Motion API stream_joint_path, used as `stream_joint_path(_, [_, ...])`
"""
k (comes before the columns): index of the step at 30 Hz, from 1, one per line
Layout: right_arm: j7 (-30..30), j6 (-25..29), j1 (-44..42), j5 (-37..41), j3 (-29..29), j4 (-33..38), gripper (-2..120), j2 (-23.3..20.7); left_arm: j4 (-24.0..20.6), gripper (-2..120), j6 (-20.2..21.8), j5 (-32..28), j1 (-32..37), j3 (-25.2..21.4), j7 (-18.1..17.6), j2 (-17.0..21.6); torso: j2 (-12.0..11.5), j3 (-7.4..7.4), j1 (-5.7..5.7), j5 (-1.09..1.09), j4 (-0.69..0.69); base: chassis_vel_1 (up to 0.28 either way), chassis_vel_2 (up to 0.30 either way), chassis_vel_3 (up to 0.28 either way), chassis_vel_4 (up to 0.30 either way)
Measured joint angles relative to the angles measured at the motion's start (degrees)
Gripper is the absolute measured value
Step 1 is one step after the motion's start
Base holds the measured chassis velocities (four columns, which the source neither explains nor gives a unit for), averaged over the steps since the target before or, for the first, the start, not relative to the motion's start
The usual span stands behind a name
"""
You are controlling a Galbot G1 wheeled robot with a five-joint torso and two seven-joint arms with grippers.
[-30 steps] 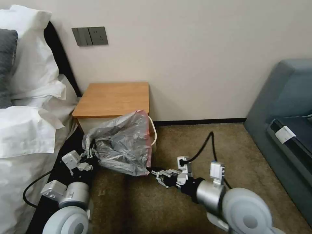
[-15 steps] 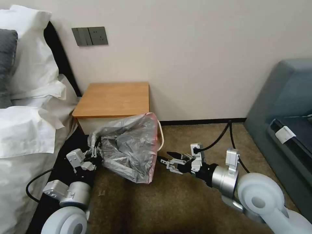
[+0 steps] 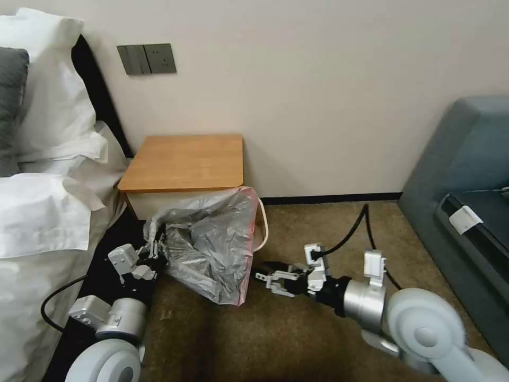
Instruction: Pick up the garbage bag from the table and place it over the trash can.
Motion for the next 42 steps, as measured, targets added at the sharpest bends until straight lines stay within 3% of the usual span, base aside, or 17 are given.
stream_joint_path(5, [3.83, 0.29, 0.37, 7.26, 0.66, 3.06, 89, -0.63, 0.18, 8, -0.04, 0.04, -0.05, 0.23, 0.13, 0.08, 0.0, 0.0, 0.0, -0.01, 0.01, 0.0, 0.0, 0.0, 0.0])
stream_joint_path(9, [5.23, 0.86, 2.79, 8.57, -4.22, 2.75, 88, 0.66, -0.74, 8, -0.05, 0.07, 0.06, 0.54, 0.81, 0.24, 0.0, 0.0, 0.0, 0.0, 0.01, 0.0, 0.0, 0.0, 0.0])
stream_joint_path(16, [4.29, 1.93, 4.7, 5.33, -8.65, 0.89, 64, 2.5, -1.21, 8, -0.04, 0.14, 0.39, 0.7, 1.42, 0.33, 0.0, 0.0, 0.0, 0.0, 0.02, 0.0, 0.0, 0.0, 0.0])
stream_joint_path(17, [4.29, 1.93, 4.7, 5.33, -8.65, 0.89, 64, 2.5, -1.21, 8, -0.04, 0.14, 0.39, 0.7, 1.42, 0.33, 0.0, 0.0, 0.0, 0.0, 0.02, 0.0, 0.0, 0.0, 0.0])
stream_joint_path(33, [2.32, 2.8, 4.48, 1.52, -8.88, 0.62, 1, 4.64, -1.58, 8, 0.0, 0.48, 0.81, 1.09, 1.59, 0.09, 0.0, 0.0, 0.0, 0.0, 0.01, 0.0, 0.0, 0.0, 0.0])
stream_joint_path(42, [2.45, 3.34, 2.53, 0.96, -7.45, 2.73, 0, 5.09, -1.17, 8, 0.01, 0.47, 0.78, 1.15, 0.56, -0.63, 0.0, 0.0, 0.0, 0.0, 0.01, 0.0, 0.0, 0.0, 0.0])
